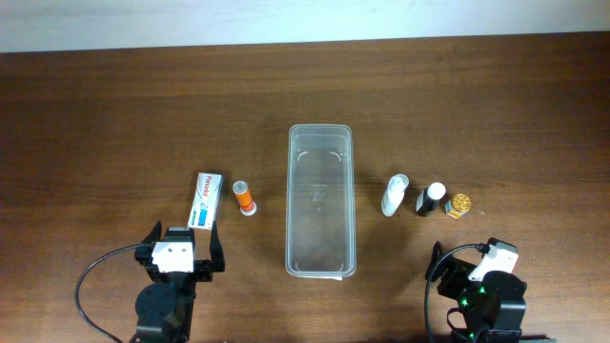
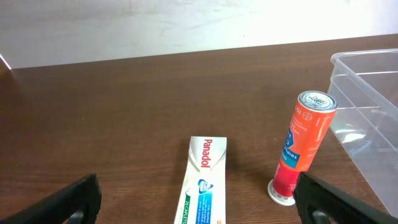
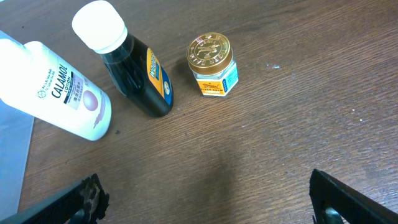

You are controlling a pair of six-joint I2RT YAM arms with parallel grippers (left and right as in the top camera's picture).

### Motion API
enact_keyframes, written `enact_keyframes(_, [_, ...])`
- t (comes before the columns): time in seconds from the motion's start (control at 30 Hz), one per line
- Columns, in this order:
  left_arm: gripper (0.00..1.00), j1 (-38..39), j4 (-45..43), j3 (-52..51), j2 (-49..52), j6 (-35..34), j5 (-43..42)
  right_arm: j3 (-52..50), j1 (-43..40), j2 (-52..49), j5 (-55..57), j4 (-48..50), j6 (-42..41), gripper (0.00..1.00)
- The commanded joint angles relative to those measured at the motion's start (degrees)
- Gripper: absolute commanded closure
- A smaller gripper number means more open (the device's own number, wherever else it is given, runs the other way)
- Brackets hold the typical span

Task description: Pack container

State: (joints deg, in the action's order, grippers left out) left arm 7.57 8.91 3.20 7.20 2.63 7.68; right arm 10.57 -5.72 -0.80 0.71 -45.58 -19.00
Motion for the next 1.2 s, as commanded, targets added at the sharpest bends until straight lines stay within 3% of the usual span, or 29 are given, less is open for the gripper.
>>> enact_keyframes(0.0, [0.00,-0.24,-0.35,-0.66,-0.52,0.92,-0.42,-0.42,-0.31,0.59,-0.09,0.02,0.59,0.02])
enact_keyframes(0.9, [0.01,-0.24,-0.35,-0.66,-0.52,0.92,-0.42,-0.42,-0.31,0.59,0.52,2.38,0.11,0.02])
enact_keyframes(1.17, [0.01,-0.24,-0.35,-0.66,-0.52,0.92,-0.42,0.81,-0.31,0.59,-8.92,13.09,-0.70,0.02])
